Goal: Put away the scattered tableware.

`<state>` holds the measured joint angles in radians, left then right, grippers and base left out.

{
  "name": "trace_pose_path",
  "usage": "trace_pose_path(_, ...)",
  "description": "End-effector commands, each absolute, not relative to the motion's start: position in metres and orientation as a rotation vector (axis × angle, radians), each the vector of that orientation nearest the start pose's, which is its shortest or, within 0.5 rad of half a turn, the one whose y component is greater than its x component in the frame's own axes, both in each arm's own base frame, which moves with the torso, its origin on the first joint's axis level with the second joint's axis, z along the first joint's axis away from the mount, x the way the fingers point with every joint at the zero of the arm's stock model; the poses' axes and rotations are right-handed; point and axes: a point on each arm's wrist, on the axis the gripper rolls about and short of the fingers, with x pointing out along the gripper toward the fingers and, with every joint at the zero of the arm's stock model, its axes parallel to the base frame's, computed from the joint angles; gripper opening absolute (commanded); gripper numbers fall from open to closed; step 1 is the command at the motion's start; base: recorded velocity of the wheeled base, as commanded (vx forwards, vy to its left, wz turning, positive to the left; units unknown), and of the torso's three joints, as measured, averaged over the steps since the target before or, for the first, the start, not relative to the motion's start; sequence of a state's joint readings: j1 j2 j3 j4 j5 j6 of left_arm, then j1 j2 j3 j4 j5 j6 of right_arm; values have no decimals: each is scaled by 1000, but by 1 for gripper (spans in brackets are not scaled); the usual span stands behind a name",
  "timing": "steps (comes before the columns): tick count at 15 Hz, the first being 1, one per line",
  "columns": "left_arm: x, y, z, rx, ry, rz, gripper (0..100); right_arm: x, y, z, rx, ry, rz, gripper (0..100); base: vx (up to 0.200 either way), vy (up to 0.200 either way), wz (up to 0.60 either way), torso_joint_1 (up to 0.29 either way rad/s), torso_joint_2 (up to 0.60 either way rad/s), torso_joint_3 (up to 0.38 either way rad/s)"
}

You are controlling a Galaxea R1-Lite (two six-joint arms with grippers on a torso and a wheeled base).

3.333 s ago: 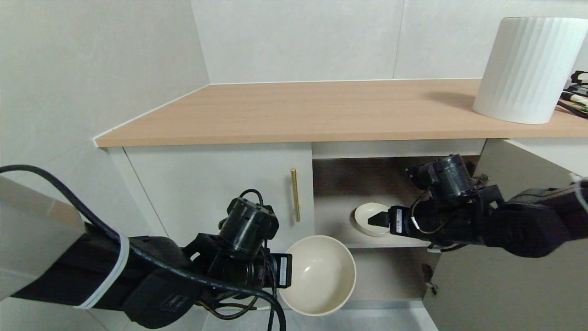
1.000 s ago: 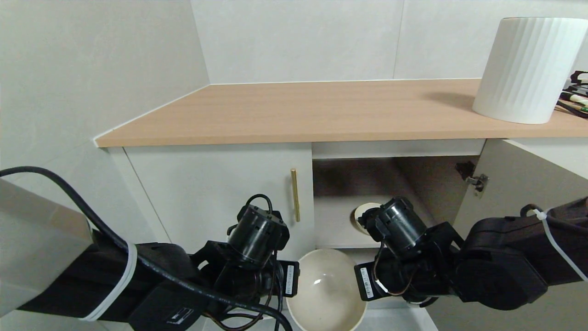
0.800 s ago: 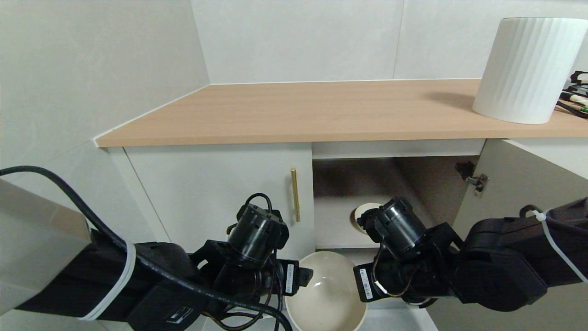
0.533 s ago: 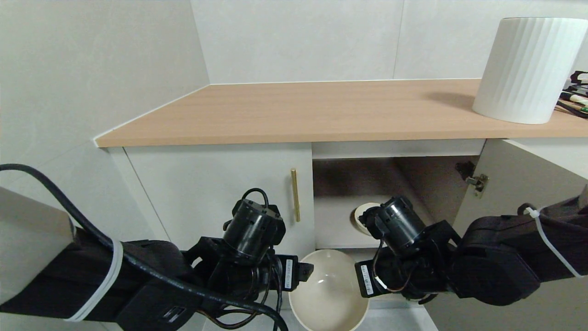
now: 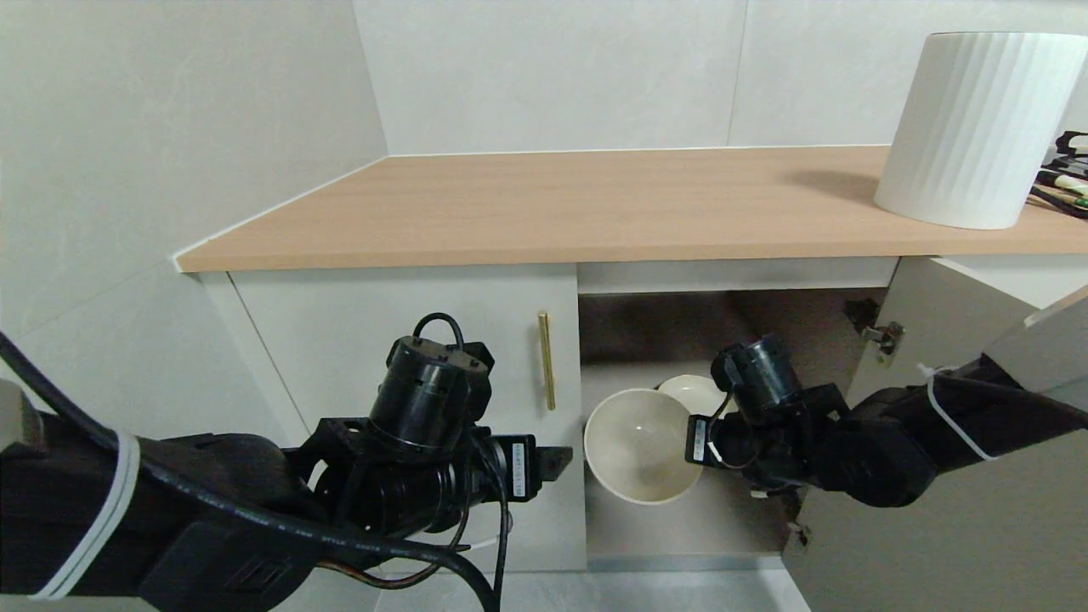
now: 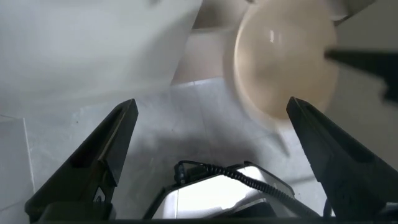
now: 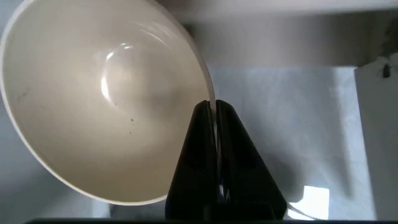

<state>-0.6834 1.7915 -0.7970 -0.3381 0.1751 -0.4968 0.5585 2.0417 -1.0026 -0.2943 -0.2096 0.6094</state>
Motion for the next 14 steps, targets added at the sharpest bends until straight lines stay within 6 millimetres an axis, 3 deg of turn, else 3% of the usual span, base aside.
trace_pose_path(1, 238, -189, 127, -199, 699, -327, 100, 334, 173, 70, 344, 728, 32, 0, 0, 0, 0, 0, 0, 0)
trace_pose_path(6, 238, -189, 127, -199, 699, -327, 100, 384, 140, 60, 454, 635, -82, 0, 0, 0, 0, 0, 0, 0)
trace_pose_path(9, 238, -189, 127, -199, 701, -328, 100, 404, 129, 48, 468, 627, -123, 0, 0, 0, 0, 0, 0, 0)
trace_pose_path(14, 239, -189, 125, -196, 706, -326, 100, 422, 113, 37, 482, 617, -170, 0, 0, 0, 0, 0, 0, 0)
